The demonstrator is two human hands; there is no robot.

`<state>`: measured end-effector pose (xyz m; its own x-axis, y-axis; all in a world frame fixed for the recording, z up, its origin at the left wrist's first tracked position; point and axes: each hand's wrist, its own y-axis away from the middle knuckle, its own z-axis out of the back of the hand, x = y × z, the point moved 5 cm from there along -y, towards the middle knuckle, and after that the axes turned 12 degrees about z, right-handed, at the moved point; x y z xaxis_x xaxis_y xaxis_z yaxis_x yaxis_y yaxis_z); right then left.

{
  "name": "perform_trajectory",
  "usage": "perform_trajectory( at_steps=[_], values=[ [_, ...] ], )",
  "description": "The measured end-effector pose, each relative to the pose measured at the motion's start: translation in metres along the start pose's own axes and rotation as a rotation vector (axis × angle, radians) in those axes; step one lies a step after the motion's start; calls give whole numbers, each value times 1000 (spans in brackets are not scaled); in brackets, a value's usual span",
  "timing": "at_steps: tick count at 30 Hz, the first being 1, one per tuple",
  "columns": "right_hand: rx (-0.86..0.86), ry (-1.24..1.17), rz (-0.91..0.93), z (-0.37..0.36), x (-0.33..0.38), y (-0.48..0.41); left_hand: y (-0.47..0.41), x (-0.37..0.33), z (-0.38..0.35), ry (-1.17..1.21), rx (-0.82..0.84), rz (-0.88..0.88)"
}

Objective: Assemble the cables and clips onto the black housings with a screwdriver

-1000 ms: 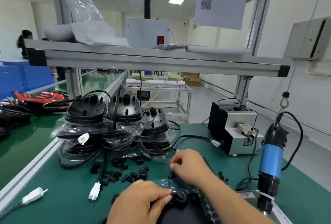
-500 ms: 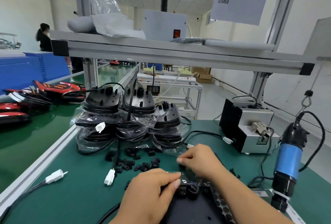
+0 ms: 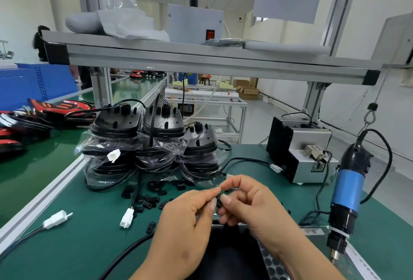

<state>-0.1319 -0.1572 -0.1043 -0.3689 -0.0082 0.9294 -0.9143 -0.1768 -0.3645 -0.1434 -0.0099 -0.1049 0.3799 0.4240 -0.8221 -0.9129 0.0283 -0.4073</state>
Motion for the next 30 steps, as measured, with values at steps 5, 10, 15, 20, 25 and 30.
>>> perform_trajectory(
  at_steps=[5, 10, 15, 20, 25, 30],
  values=[
    [-114, -61, 42, -2, -3, 1, -3, 7, -6, 233, 101, 182],
    [-175, -11, 64, -2, -4, -1, -10, 12, -12, 320, 127, 318],
    [-245, 57, 33, 10, -9, -3, -17, 22, 0, -31, -36, 285],
    [-189, 405, 64, 6, -13, -2, -15, 19, -10, -232, -23, 221],
    [-147, 740, 364, -8, 6, 1, -13, 11, -11, 16, -49, 196],
    [-114, 644, 390, -10, 11, 2, -14, 22, -12, 346, 50, 379]
  ],
)
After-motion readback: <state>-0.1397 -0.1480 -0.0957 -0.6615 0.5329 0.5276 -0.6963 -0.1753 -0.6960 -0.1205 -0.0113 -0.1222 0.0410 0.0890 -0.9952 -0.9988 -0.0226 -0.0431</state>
